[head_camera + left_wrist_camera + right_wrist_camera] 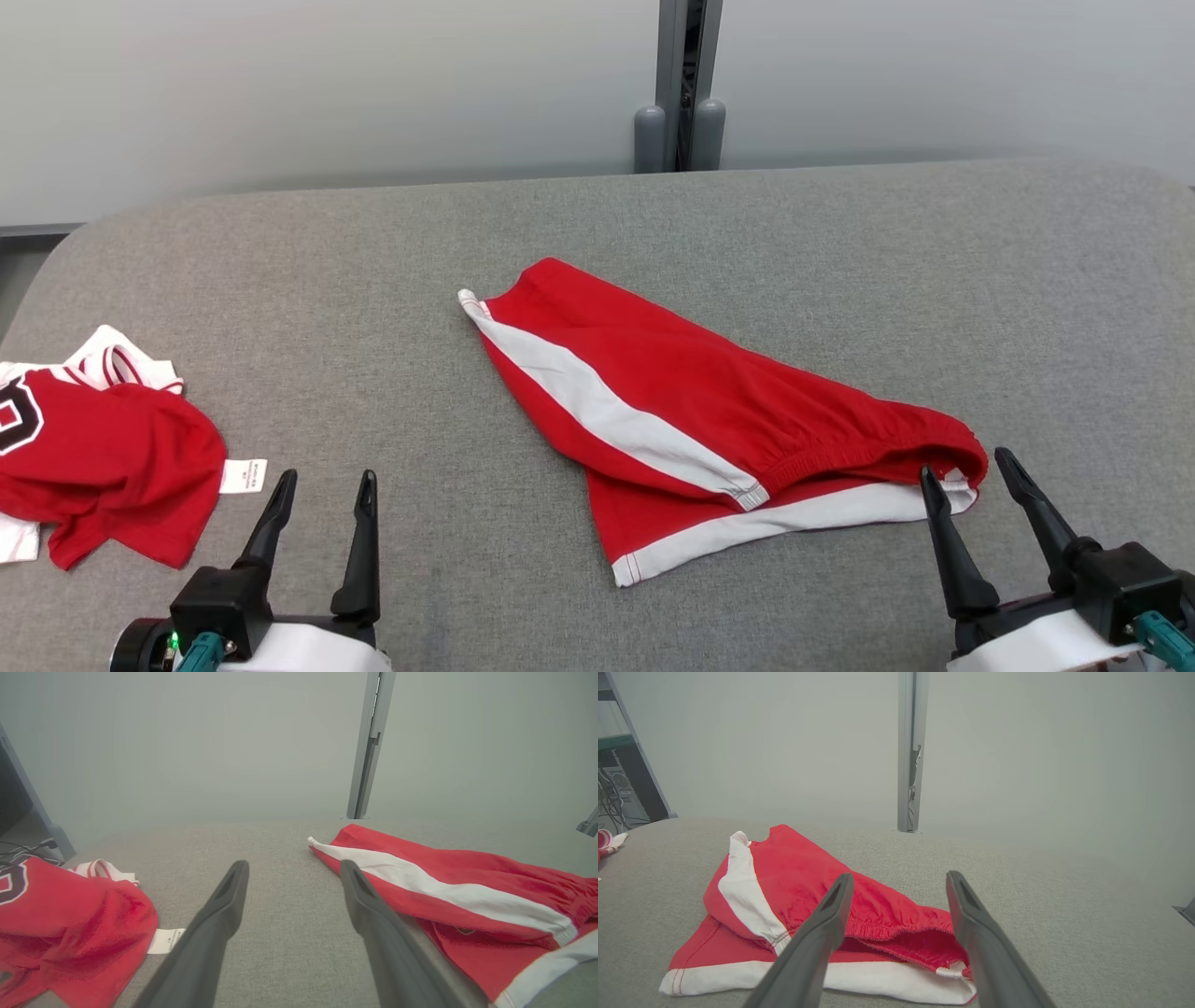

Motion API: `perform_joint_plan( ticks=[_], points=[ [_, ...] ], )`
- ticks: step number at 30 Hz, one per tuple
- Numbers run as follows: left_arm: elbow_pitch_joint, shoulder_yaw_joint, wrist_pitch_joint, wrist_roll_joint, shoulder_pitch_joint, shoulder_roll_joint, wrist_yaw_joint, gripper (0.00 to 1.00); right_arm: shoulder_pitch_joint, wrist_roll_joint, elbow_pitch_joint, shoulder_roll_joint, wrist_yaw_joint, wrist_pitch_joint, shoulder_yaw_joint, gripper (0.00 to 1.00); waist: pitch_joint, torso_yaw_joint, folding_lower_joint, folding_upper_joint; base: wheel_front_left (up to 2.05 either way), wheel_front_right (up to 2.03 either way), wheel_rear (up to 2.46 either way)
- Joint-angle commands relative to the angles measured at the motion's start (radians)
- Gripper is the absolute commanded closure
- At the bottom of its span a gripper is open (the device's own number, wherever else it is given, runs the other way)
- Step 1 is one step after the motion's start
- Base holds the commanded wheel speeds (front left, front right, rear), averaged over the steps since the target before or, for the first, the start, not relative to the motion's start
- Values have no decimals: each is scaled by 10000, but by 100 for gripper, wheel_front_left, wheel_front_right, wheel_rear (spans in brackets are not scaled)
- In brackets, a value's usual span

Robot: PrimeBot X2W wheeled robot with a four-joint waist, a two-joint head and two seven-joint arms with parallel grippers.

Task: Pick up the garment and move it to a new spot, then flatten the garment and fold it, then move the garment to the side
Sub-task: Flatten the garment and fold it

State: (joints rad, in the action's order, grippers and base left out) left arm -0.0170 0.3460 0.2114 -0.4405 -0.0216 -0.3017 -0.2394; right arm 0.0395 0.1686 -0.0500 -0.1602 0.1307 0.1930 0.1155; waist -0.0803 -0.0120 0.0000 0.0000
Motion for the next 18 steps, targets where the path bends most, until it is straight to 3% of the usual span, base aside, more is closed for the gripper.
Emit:
perform_joint_plan(
  ticks=[1,18],
  points=[
    [22,-43,2,-32,-169,-59,-105,0,173,-71,69,21,2,58,-29,0,129,22,0,0,0,0,0],
    [503,-310,-23,-120,-586,-247,-527,0,557,-62,415,556,2,-21,-430,0,446,44,0,0,0,0,0]
  ],
)
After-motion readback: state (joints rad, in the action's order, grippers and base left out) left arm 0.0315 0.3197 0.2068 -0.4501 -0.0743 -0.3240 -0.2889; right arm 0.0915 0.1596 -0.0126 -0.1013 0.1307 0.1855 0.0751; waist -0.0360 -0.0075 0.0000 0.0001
